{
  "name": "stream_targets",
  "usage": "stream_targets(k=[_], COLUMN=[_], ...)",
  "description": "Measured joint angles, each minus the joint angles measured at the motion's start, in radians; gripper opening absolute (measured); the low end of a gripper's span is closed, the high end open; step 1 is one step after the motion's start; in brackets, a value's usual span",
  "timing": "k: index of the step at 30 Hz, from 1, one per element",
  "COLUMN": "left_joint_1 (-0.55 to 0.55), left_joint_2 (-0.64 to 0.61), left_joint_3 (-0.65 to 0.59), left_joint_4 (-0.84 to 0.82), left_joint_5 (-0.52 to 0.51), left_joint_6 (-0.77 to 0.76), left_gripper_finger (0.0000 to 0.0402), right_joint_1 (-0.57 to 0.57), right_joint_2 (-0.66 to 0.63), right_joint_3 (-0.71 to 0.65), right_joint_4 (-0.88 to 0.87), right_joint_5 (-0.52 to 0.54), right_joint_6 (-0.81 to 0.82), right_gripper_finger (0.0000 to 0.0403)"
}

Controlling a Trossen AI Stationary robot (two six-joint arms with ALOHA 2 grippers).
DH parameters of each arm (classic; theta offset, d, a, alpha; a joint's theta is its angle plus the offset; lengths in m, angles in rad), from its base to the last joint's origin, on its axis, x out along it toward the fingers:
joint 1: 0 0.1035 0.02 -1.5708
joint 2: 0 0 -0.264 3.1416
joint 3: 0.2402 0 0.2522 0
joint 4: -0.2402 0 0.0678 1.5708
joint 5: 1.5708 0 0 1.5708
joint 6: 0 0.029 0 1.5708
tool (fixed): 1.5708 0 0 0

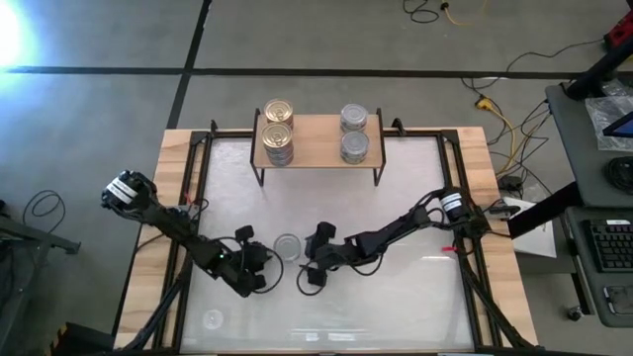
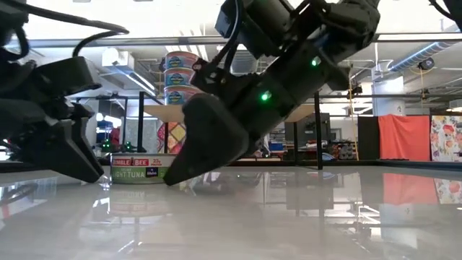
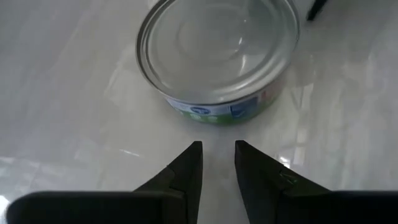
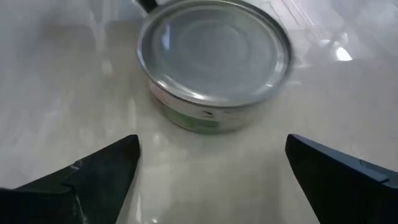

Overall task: Stack canned seafood by type on shelf
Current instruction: Stack the green tuna can on top of the other green tuna on the shelf

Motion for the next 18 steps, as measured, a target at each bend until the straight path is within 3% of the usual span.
stream_targets(k=[8, 18], left_joint_1=[0.075, 0.172], left_joint_2=[-0.033, -0.113], left_joint_3=[0.002, -0.034], left_joint_4=[-0.047, -0.082], left_joint_5=[0.107, 0.097], left_joint_6=[0.112, 0.255], left_gripper_finger=[0.0080, 0.0080], right_joint_1=[-0.006, -0.005], right_joint_2=[0.060, 0.126], right_joint_3=[0.001, -0.005], right_joint_4=[0.133, 0.318], right_joint_5=[0.005, 0.048], right_joint_6=[-0.005, -0.049], right_gripper_finger=[0.0400, 0.0400])
